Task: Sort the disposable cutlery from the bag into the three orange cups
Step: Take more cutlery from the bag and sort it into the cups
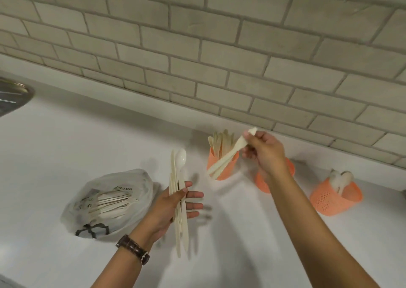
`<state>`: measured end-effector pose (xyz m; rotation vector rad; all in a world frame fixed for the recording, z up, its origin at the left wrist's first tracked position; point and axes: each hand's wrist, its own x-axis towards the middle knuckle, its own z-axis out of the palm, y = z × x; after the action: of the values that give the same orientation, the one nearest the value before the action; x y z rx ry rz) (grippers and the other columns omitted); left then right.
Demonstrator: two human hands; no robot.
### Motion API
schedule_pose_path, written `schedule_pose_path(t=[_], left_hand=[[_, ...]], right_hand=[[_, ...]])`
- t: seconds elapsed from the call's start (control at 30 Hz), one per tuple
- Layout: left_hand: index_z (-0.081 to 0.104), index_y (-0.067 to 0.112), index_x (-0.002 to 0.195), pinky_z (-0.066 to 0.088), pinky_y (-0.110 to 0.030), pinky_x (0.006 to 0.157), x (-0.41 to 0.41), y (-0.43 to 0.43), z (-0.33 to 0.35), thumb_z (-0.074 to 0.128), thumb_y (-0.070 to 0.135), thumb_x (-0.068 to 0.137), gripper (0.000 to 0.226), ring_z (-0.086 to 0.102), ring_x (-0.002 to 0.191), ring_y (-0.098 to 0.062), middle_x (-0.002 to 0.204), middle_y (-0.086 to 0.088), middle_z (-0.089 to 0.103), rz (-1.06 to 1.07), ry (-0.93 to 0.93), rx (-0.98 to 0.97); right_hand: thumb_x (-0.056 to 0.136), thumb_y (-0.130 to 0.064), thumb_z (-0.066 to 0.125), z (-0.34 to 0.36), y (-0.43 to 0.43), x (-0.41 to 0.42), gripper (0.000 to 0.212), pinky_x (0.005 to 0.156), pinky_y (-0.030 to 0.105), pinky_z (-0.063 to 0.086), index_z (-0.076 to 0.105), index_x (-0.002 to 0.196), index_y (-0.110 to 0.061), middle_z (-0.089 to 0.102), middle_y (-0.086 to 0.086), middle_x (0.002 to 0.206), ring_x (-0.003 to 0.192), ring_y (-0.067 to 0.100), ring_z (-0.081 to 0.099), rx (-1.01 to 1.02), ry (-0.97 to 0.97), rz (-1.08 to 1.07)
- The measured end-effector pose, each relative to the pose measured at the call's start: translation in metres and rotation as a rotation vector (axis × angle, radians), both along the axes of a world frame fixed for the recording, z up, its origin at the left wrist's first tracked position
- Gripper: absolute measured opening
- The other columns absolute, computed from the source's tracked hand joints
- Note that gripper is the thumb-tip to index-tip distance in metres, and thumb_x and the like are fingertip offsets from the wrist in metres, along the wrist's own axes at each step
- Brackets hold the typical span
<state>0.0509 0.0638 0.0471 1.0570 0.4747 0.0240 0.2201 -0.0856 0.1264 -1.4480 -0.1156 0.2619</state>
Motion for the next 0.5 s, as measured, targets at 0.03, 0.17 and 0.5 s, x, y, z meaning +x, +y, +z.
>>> schedule_pose_path(t=[0.03, 0.17, 0.5], left_hand=[[0.052, 0.009, 0.114, 0.06, -0.039, 0.069, 0.0, 0.002, -0.001, 0.041, 0.012, 0.098, 0.02, 0.071, 0.074, -0.027, 0.091, -0.011, 0.075, 0.005, 0.0, 0.01], [0.054, 0.01, 0.113, 0.06, -0.039, 0.068, 0.002, 0.01, -0.003, 0.042, 0.012, 0.098, 0.019, 0.07, 0.074, -0.024, 0.095, -0.01, 0.075, 0.034, -0.026, 0.008], [0.057, 0.008, 0.112, 0.058, -0.037, 0.064, 0.009, 0.009, 0.003, 0.045, 0.009, 0.096, 0.02, 0.067, 0.07, -0.021, 0.103, -0.011, 0.073, 0.038, -0.071, -0.054]], right_hand=[[0.084, -0.008, 0.066, 0.008, 0.0, 0.01, 0.012, 0.043, 0.02, 0.049, 0.058, 0.076, -0.012, 0.06, 0.003, 0.056, 0.04, 0.008, 0.052, -0.04, -0.111, -0.085], [0.08, -0.01, 0.07, 0.012, 0.016, 0.04, 0.03, 0.052, 0.031, 0.053, 0.047, 0.066, -0.021, 0.052, 0.003, 0.059, 0.042, 0.008, 0.054, -0.257, -0.402, -0.194], [0.075, -0.017, 0.075, -0.038, 0.019, 0.025, 0.03, 0.081, 0.029, 0.051, 0.066, 0.103, -0.014, 0.063, 0.001, 0.107, 0.077, 0.01, 0.058, -0.623, -0.506, -0.081]])
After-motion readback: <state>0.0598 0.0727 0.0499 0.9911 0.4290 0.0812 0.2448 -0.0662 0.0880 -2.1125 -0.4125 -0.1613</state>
